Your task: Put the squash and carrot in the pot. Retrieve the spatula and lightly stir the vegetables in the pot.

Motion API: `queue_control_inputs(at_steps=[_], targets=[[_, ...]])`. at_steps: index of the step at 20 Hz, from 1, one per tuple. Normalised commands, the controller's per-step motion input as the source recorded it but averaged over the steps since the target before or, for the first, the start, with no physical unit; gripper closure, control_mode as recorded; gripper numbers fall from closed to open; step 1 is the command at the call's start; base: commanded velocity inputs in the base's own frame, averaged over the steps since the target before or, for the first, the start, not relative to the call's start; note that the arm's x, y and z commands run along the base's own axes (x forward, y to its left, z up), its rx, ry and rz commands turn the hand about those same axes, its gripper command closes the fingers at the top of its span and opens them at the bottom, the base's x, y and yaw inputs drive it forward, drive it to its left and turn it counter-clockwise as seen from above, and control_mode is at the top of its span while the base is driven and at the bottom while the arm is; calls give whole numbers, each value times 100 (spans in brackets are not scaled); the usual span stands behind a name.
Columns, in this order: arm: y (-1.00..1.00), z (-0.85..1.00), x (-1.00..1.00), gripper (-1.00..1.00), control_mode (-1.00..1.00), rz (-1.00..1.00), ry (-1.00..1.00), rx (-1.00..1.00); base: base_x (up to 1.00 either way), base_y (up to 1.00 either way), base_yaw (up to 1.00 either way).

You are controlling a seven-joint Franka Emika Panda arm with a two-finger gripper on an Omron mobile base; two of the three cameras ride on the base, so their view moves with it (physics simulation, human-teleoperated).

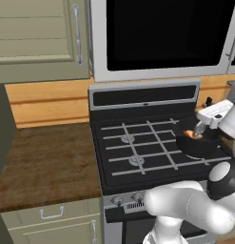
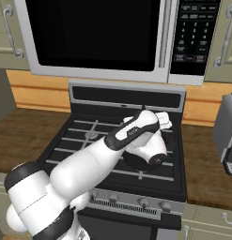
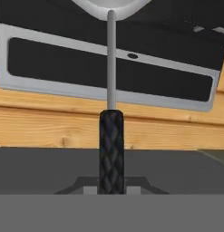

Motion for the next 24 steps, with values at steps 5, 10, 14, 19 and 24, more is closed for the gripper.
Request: queue_control_inputs(at_steps=[5, 10, 14, 19, 24], targets=[[0, -44, 30, 100, -100, -27, 2, 0, 0, 0, 0], [0, -34, 25, 100, -100, -26, 1, 1, 0, 0, 0], [0, -9, 8, 100, -100, -25, -1, 7, 0, 0, 0], [3, 3, 3, 100, -100, -11, -14, 22, 0, 0, 0], [-7, -2, 0, 100, -100, -12, -18, 12, 0, 0, 0]])
